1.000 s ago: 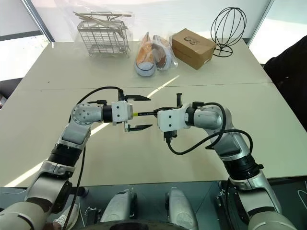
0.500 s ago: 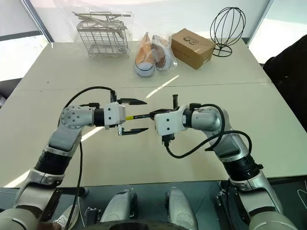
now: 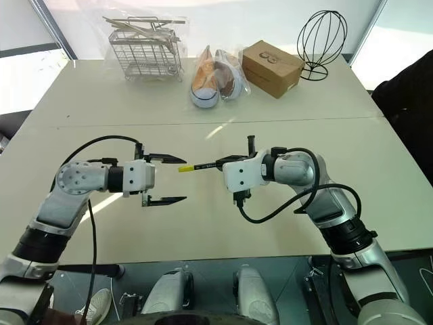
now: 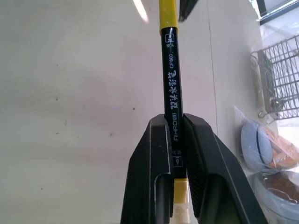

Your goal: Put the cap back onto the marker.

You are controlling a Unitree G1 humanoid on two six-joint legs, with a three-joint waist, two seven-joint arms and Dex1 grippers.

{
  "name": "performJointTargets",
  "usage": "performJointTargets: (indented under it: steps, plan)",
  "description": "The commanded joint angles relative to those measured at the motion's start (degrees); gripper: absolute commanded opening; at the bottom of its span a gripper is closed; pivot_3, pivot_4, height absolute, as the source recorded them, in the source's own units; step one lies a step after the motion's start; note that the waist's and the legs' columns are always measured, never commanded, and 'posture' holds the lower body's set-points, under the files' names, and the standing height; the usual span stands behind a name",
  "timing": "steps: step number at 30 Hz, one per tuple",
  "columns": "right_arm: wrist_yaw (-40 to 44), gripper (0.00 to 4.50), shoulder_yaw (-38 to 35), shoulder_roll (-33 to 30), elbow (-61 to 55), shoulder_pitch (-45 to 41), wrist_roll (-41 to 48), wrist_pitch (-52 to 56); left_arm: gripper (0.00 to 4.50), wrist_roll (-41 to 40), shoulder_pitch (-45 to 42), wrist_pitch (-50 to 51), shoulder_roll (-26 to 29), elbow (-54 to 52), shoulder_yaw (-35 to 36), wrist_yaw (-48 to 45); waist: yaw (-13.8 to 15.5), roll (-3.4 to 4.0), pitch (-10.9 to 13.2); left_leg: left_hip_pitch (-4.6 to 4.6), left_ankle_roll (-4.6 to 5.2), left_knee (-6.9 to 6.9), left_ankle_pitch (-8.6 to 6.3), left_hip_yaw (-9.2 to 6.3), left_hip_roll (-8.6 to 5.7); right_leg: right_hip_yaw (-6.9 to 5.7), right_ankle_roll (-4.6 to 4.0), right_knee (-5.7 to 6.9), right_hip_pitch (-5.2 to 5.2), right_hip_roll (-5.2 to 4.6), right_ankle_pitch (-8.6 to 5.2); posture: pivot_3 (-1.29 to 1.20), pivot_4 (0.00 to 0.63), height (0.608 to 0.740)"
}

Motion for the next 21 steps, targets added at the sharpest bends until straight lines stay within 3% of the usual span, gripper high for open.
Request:
performJointTargets:
  steps: [1,9,13,21]
  plan:
    - [-1.81,0.0,-2.59,-0.64,-0.24,1.16,1.58,2.42,4.47,-2.06,-0.61,2.24,-0.32,-1.97,3.99,4.21,0.11,0.0,0.0,0.0,0.0,0.0,0.0,-0.01,0.0,0.0,0.01,0.0,0.01,-0.01,0.0,0.0,0.15,0.74]
    - [-8.4,0.0,-8.09,-1.77,2.23,5.36,0.61,16.0,4.47,-7.33,0.58,20.79,-2.69,-7.71,11.52,17.11,-0.1,-0.01,0.0,-0.01,0.0,0.0,0.0,0.0,-0.01,0.0,0.13,0.0,0.01,-0.03,0.07,0.0,0.15,0.74]
    - [-13.21,0.0,-12.93,0.27,4.18,5.27,2.34,29.0,4.47,-10.39,3.36,29.76,-4.14,-12.52,14.71,23.02,-0.16,-0.01,0.0,0.02,0.0,-0.02,0.0,-0.01,0.0,0.01,0.14,0.01,0.01,-0.02,0.08,0.0,0.15,0.74]
    - [-17.45,0.0,-19.62,2.22,4.49,3.8,7.65,51.03,4.47,-11.73,7.15,34.85,-4.34,-16.99,15.48,27.19,-0.08,-0.01,0.0,0.0,0.0,-0.03,0.0,-0.04,-0.02,0.03,0.12,-0.01,0.02,-0.06,0.07,0.0,0.15,0.74]
